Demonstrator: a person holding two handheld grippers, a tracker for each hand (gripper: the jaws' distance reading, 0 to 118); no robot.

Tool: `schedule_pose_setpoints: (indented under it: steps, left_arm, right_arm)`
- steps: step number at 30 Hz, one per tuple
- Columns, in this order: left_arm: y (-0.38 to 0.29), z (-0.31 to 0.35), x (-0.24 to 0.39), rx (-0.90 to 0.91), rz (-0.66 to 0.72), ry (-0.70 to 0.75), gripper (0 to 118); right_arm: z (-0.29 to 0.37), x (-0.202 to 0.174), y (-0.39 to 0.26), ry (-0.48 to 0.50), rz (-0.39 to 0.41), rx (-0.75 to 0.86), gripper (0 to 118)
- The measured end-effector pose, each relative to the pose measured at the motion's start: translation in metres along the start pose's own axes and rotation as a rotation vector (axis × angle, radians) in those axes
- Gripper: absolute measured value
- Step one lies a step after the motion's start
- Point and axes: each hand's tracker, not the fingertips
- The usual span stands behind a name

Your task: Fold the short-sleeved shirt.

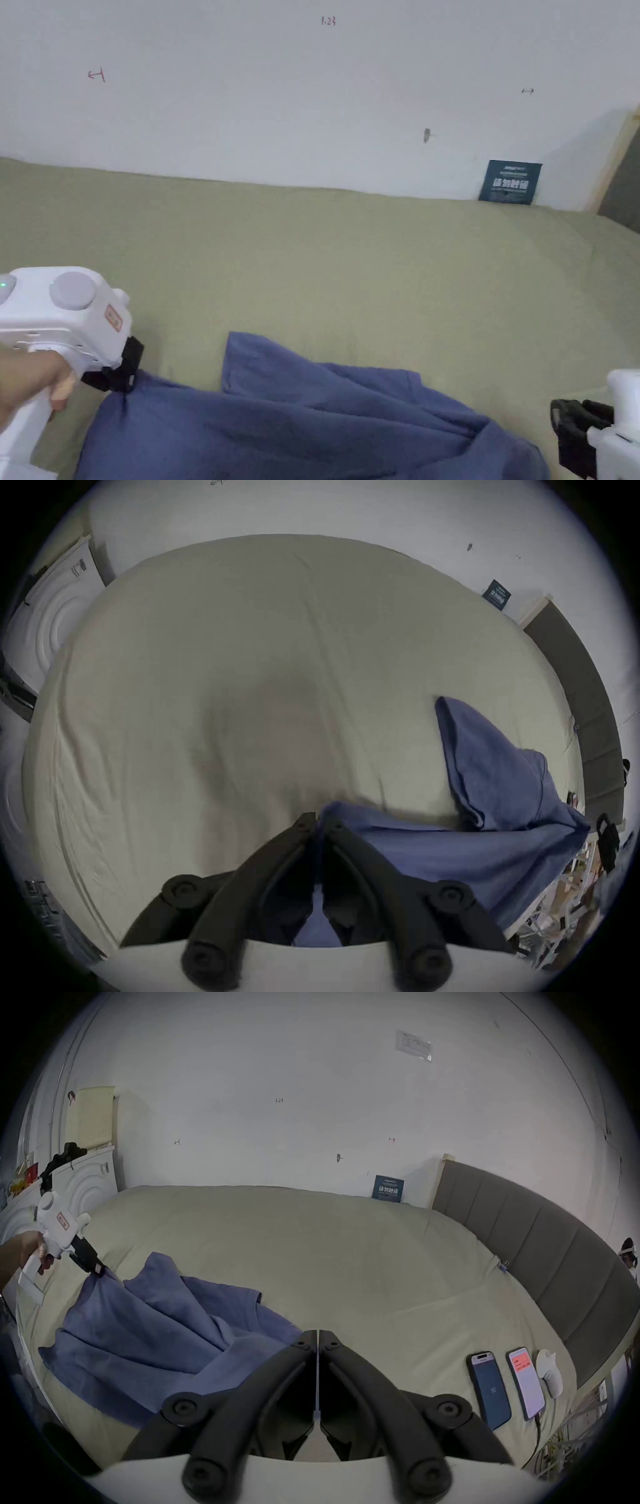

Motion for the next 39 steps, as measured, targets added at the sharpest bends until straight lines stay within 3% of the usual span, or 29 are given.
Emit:
schedule_pose_setpoints:
  steps: [1, 2, 3, 5, 6, 12, 13, 14, 15, 16, 20, 24, 28, 39]
  left_arm:
    - [-0.001, 0.001, 0.001, -0.001, -0.007, 0.003, 3]
    - [-0.001, 0.001, 0.002, -0.002, -0.014, 0.005, 3]
    - [-0.003, 0.002, 0.004, -0.003, -0.021, 0.006, 3]
    - [-0.005, 0.003, 0.005, -0.002, -0.026, 0.002, 3]
    - [-0.006, 0.003, 0.006, -0.001, -0.025, -0.002, 3]
    - [-0.006, -0.002, 0.002, -0.011, -0.04, -0.004, 3]
    - [-0.007, -0.003, 0.002, -0.011, -0.039, -0.005, 3]
    - [-0.007, -0.003, 0.002, -0.011, -0.038, -0.008, 3]
    - [-0.007, -0.004, 0.002, -0.009, -0.037, -0.01, 3]
    - [-0.007, -0.004, 0.001, -0.005, -0.035, -0.011, 3]
    - [-0.008, 0.0, -0.004, 0.019, -0.031, -0.018, 3]
    - [0.007, 0.005, -0.021, 0.079, -0.019, -0.017, 3]
    - [0.011, 0.058, -0.01, 0.236, 0.016, -0.055, 3]
    - [0.03, 0.165, -0.009, 0.403, -0.02, -0.052, 3]
  right_arm:
    - [-0.003, 0.002, 0.001, 0.039, -0.012, -0.039, 3]
    - [-0.006, 0.003, 0.003, 0.066, -0.023, -0.073, 13]
    - [-0.009, 0.004, 0.003, 0.093, -0.036, -0.097, 35]
    - [-0.017, 0.006, 0.001, 0.143, -0.07, -0.154, 99]
    - [-0.019, 0.005, 0.001, 0.162, -0.062, -0.17, 104]
    - [-0.041, 0.0, -0.011, 0.232, -0.107, -0.202, 100]
    - [-0.047, -0.002, -0.012, 0.22, -0.115, -0.215, 92]
    - [-0.052, -0.003, -0.013, 0.222, -0.116, -0.227, 58]
    - [-0.055, -0.003, -0.013, 0.248, -0.112, -0.246, 15]
    - [-0.059, -0.004, -0.014, 0.271, -0.108, -0.264, 8]
    - [-0.055, -0.014, -0.014, 0.237, -0.073, -0.25, 8]
    - [-0.049, -0.005, -0.009, 0.262, -0.129, -0.242, 8]
    - [-0.041, 0.002, 0.004, 0.291, -0.183, -0.234, 8]
    - [-0.035, 0.0, 0.093, 0.303, -0.17, -0.104, 8]
